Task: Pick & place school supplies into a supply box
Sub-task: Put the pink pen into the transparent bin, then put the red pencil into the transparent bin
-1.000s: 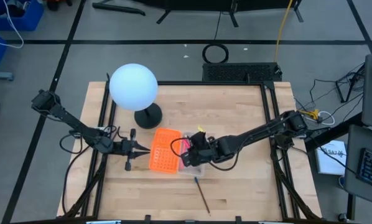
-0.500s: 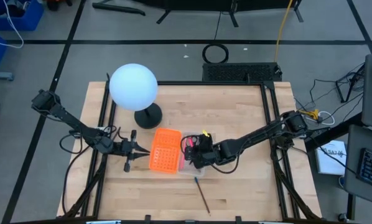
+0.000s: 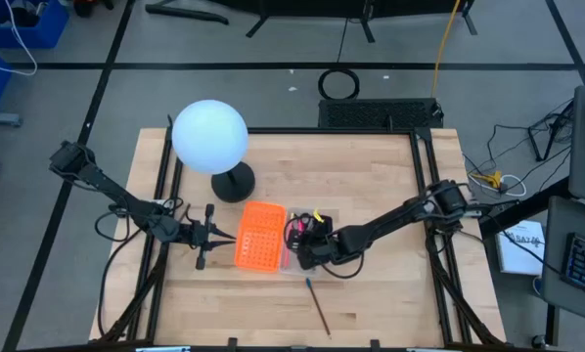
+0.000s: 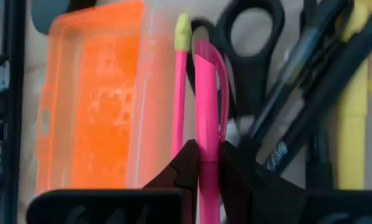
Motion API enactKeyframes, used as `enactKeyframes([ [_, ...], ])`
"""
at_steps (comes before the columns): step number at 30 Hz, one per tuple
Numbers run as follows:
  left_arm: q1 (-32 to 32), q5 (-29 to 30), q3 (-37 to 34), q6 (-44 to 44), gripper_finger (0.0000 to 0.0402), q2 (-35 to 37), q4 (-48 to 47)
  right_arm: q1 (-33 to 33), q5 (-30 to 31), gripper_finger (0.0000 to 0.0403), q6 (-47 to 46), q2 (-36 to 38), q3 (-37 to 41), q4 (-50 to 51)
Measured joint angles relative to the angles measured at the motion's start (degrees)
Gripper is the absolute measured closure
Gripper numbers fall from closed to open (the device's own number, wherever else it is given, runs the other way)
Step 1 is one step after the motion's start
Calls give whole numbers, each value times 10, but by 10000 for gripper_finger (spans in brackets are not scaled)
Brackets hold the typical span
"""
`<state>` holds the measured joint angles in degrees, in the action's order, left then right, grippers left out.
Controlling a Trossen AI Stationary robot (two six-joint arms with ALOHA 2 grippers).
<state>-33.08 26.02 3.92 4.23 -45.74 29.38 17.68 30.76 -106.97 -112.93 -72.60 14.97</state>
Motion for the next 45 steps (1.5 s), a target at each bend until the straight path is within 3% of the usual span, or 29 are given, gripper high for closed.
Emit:
enactKeyframes([
  [14,0,-5,0,-27,355,0,-47,-16,25,372,-5,-17,-15,-8],
  [21,0,-6,0,-26,355,0,-48,-16,22,324,-13,-17,-16,-10],
  [31,0,-6,0,-39,355,0,-48,-16,20,368,27,-17,-16,-11],
  [38,0,-7,0,-47,355,0,-67,-16,36,386,205,42,-15,-10],
  [42,0,-6,0,-47,355,0,-73,-14,58,386,415,120,-15,3],
  [45,0,-6,0,-32,355,0,-68,-6,35,387,607,177,-2,-7],
])
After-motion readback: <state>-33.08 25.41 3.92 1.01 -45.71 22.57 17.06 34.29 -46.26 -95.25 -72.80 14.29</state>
